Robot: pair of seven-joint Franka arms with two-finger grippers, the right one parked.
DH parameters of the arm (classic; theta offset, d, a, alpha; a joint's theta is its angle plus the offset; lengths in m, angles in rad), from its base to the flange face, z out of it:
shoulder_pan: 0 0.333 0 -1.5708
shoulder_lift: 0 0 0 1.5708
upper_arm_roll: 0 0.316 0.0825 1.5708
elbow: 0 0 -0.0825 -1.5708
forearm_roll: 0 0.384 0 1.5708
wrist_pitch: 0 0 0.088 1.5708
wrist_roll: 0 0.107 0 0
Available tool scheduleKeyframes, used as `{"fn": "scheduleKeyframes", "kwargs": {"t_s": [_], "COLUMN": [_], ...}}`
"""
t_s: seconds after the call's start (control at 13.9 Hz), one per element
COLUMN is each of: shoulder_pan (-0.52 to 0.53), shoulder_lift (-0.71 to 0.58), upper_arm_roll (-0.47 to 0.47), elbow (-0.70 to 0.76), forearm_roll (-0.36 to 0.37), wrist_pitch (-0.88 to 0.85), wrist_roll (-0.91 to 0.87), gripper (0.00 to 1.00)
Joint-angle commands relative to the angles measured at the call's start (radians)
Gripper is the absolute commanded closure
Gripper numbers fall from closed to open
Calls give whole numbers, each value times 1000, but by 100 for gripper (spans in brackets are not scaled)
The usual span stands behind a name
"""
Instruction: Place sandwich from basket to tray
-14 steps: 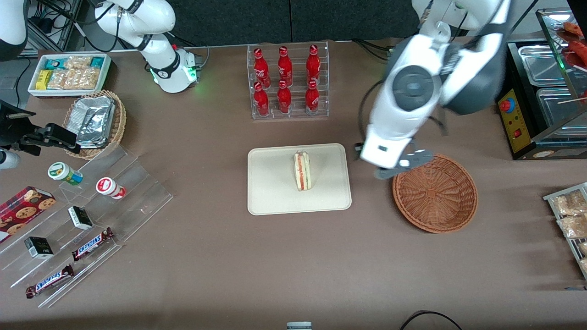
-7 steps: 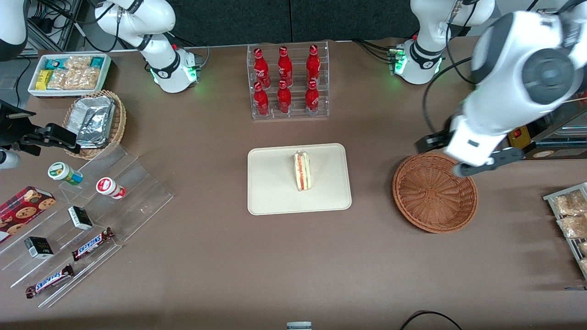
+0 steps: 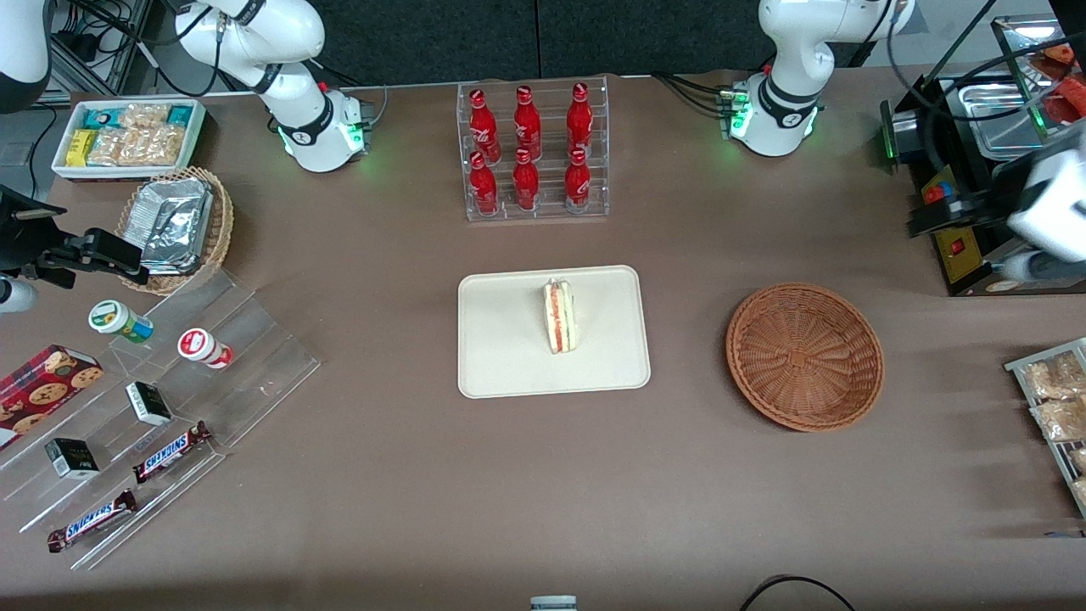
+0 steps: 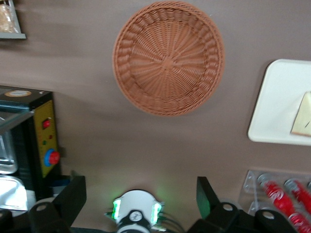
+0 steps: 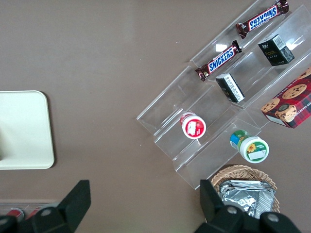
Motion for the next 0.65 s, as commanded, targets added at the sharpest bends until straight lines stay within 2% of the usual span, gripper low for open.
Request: {"fn": "scheduleKeyframes", "kwargs": {"t_s": [0.0, 0.29, 0.58], "shoulder_pan": [0, -3, 5], "shoulder_lift": [-28, -127, -89], "upper_arm_roll": [-17, -46, -58], "elbow": [-10, -111, -59], "forearm_roll": [0, -1, -14], "wrist_pitch": [-19, -10, -13], "wrist_roll": [32, 35, 26], "gripper": [0, 0, 0]}}
